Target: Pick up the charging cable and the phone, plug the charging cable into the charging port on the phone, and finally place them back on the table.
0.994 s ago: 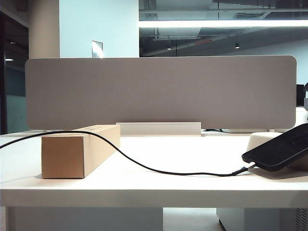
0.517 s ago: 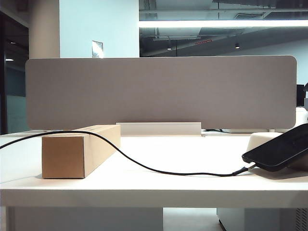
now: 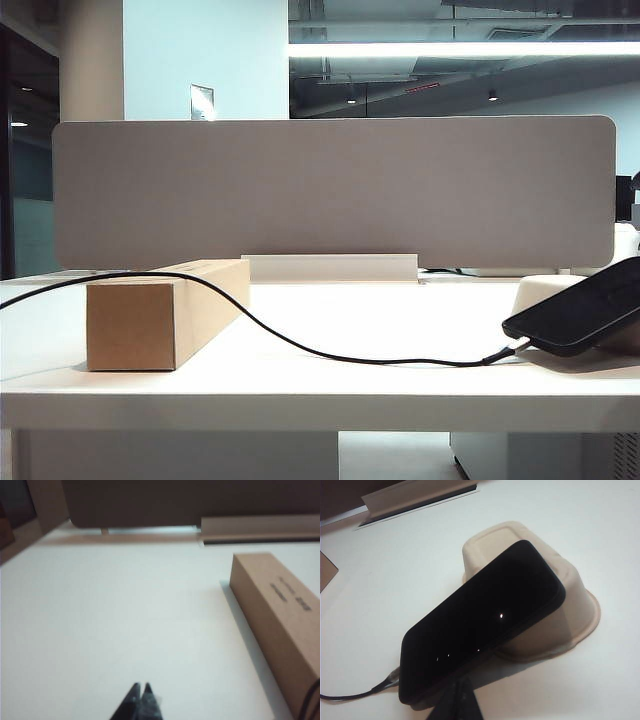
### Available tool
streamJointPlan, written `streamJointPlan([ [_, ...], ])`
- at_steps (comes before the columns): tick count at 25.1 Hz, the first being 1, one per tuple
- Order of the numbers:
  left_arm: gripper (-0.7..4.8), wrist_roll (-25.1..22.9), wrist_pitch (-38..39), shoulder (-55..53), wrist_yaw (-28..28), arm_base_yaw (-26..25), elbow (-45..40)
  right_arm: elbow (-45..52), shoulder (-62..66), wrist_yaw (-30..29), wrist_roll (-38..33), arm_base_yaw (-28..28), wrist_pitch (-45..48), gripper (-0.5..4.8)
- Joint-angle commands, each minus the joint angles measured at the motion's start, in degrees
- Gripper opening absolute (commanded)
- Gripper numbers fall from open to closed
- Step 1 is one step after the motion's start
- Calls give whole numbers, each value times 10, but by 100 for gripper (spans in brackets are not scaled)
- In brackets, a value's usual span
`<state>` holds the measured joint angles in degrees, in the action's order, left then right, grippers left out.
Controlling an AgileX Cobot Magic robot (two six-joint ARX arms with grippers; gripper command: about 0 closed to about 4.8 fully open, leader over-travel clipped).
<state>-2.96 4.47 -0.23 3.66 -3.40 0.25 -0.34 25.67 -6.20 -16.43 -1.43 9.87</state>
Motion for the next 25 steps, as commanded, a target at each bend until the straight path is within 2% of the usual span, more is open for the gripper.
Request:
streamJointPlan([
  [1,-6,0,-7,0,2,1,2,3,-1,0,2,0,5,-1],
  [23,-6,4,-6,0,2,1,2,3,-5,1,3,4,2,-1],
  [25,-6,4,-6,0,2,1,2,3,-22,12,21,4,-8,-1],
])
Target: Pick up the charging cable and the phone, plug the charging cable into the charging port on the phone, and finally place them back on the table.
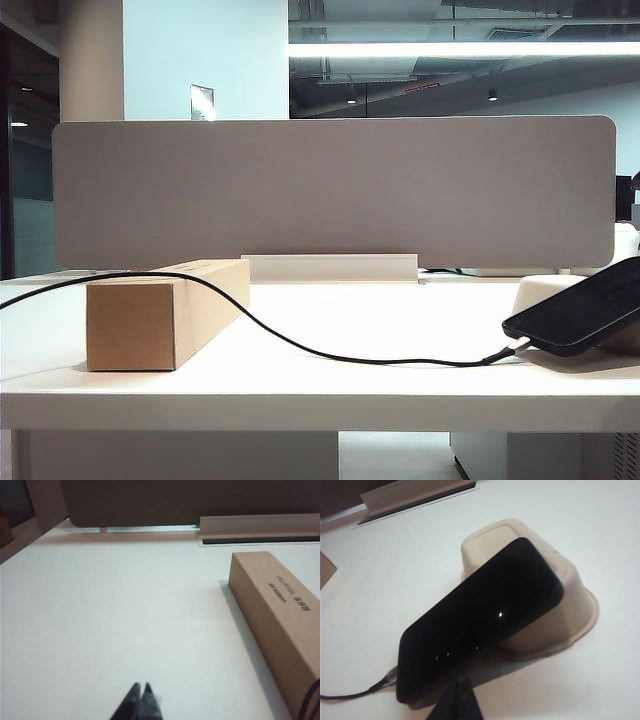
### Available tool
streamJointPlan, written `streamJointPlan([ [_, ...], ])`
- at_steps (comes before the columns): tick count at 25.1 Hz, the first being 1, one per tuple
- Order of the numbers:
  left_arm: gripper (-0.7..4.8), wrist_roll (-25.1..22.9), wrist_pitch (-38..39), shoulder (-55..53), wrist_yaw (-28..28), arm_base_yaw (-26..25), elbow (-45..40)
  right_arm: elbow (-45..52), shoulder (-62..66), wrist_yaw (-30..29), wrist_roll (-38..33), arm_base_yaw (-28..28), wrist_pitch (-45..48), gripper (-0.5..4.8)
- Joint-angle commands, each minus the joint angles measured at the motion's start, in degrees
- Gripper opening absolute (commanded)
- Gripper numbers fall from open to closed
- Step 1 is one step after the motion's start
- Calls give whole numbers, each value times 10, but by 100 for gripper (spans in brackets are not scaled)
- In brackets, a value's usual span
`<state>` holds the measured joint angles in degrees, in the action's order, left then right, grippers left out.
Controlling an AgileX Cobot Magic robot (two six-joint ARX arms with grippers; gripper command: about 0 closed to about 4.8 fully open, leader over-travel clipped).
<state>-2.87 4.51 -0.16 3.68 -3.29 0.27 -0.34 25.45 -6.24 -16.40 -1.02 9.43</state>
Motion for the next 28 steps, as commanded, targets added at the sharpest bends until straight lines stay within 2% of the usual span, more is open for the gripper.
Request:
streamJointPlan([
  [1,-6,3,-7,0,2,0,2,3,-30,17,21,0,-7,-1],
  [9,-6,3,-7,0,2,0,2,3,-156,2,105,-6,-53,-1],
  [15,-6,3,-7,0,2,0,2,3,-229,53,104,-10,-103,-1],
  [28,-6,3,-7,0,2,0,2,3,-255,65,105,-10,-177,-1],
])
